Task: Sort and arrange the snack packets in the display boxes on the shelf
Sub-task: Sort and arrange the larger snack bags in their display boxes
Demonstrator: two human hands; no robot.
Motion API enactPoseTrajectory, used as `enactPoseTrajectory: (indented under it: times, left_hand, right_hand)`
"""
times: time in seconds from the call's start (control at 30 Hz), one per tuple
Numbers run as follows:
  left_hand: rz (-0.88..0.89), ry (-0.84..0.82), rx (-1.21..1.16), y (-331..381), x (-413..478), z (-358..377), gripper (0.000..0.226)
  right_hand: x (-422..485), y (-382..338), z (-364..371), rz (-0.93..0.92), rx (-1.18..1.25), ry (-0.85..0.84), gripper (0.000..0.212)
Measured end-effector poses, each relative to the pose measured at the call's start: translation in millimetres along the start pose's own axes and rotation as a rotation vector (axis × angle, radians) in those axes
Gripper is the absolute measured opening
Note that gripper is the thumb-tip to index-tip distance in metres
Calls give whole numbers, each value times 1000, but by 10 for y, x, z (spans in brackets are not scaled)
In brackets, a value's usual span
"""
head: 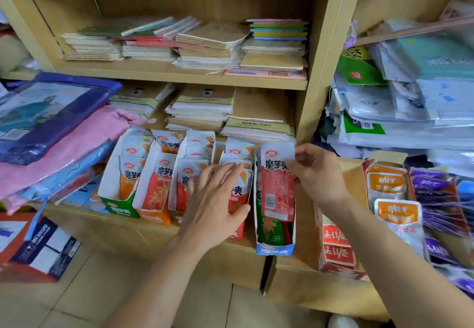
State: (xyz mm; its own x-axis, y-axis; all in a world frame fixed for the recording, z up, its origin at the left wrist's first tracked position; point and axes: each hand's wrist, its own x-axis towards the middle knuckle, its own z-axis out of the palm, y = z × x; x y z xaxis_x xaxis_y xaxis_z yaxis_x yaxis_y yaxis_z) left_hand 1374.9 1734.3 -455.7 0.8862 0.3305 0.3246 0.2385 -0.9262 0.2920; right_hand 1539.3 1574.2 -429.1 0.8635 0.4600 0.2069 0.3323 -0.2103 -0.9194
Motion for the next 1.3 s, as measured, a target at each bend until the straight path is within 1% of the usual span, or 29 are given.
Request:
enactPoseTrajectory:
  times: [0.07, 0.17, 0.23, 0.27, 0.33, 0.43, 0.53, 0.63, 0.73, 0.8, 0.87, 0.93, 1.0, 1.1, 1.23, 1.3]
  left_hand:
    - [17, 80, -16, -25, -4, 16, 67]
    - [8, 231, -54, -28, -27, -18, 44]
    - [13, 328, -107, -23, -50, -66, 29]
    - [20, 364, -144, -26, -71, -86, 25]
    - [22, 387, -192, -34, -122, -138, 19]
    - [27, 365, -206, -44, -219, -215, 13]
    - [16, 321, -221, -132, -293, -270, 11]
    - [-23, 288, -294, -264, -336, -308, 12]
    - [-56, 268, -314, -323, -359, -305, 19]
    - [-58, 248, -328, -306, -356, -296, 28]
    - [-65, 170, -401, -264, -332, -293, 34]
    - [-46, 105, -417, -250, -292, -283, 34]
    - [-38, 115, -390, -262, -249, -284, 29]
    - [-107, 174, -400, -288, -206, -291, 22]
    - [-165, 166, -408, -289, -201, -288, 27]
    - [-180, 144, -429, -289, -188, -305, 31]
  right_hand:
    - [3, 32, -31, -4, 31, 78, 4]
    - [-19, 50, -29, 0, 80, 181, 4]
    - [-39, 49, -11, 3, 89, 219, 5]
    - [-49, 56, -1, -1, 83, 226, 7]
    - [-75, 57, 7, -5, 74, 227, 9]
    - [-129, 45, -29, 10, 67, 224, 10]
    - [-164, 51, -83, 66, 79, 192, 11]
    - [-185, 34, -115, 87, 62, 138, 9]
    - [-201, 21, -105, 101, 92, 122, 8]
    - [-205, 1, -79, 100, 130, 145, 6]
    - [-206, -34, -57, 85, 180, 197, 4]
    - [-209, -84, -41, 68, 267, 245, 4]
    - [-222, -125, -23, 67, 366, 264, 9]
    - [-231, -157, 10, 99, 490, 262, 11]
    - [-204, -184, 28, 155, 584, 371, 4]
    - [-190, -184, 24, 180, 607, 407, 10]
